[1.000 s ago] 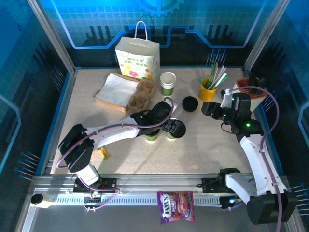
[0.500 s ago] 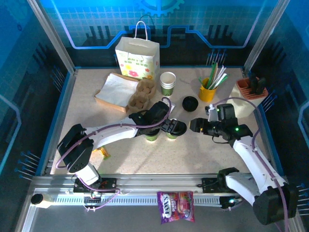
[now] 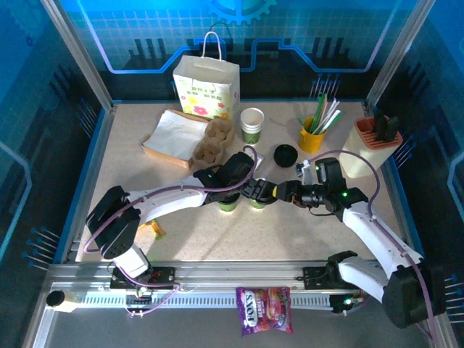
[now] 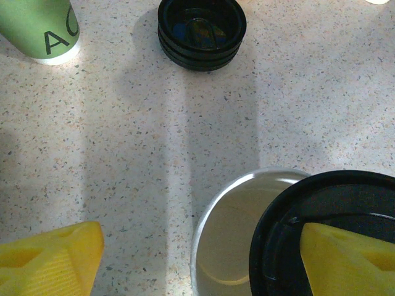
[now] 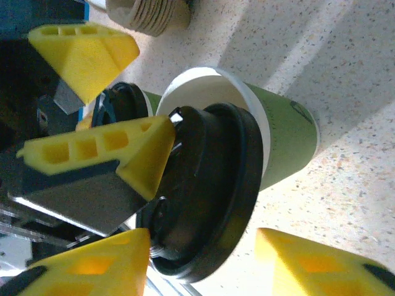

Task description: Pack the takeout coffee

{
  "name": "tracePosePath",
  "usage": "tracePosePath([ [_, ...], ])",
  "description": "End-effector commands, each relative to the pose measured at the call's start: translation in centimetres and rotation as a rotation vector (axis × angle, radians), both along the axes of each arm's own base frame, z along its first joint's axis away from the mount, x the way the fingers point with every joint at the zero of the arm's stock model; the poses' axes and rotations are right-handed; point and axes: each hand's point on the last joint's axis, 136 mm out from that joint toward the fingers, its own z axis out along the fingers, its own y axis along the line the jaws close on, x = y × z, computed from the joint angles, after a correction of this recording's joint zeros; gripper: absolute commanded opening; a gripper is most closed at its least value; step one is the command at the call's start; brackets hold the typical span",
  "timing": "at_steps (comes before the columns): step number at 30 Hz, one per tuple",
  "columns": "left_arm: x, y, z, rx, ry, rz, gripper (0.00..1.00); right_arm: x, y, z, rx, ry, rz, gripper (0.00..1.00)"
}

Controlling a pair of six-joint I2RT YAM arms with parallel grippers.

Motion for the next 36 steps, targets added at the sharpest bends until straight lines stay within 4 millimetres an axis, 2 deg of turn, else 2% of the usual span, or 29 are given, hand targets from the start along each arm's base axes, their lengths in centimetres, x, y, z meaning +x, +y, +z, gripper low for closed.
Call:
tracePosePath([
  [1, -0.1, 0.2, 1.2, -0.045, -0.002, 0.007, 0.84, 0.3, 0.9, 0.3, 0.042, -0.015, 0.016, 0.41],
  [6, 0.3, 0.2, 2.0, -0.061, -0.012, 0.012, 0.84, 0.7, 1.2, 0.0, 0.043, -0.011, 0.013, 0.34],
  [13, 0.4, 0.2, 2.4, -0.112, 0.022, 0.007, 0.84, 1.2, 1.6, -0.4, 0.052, -0.009, 0.014, 0.32],
  [25, 0.6, 0.9, 3.9, -0.189, 0.043, 0.012, 0.84, 1.6, 2.2, -0.9, 0.051, 0.0, 0.019, 0.38],
  [36, -0.6, 1.3, 4.2, -0.167, 0.05, -0.052, 0.85, 1.5, 2.4, -1.5, 0.032, 0.008, 0.029, 0.4],
])
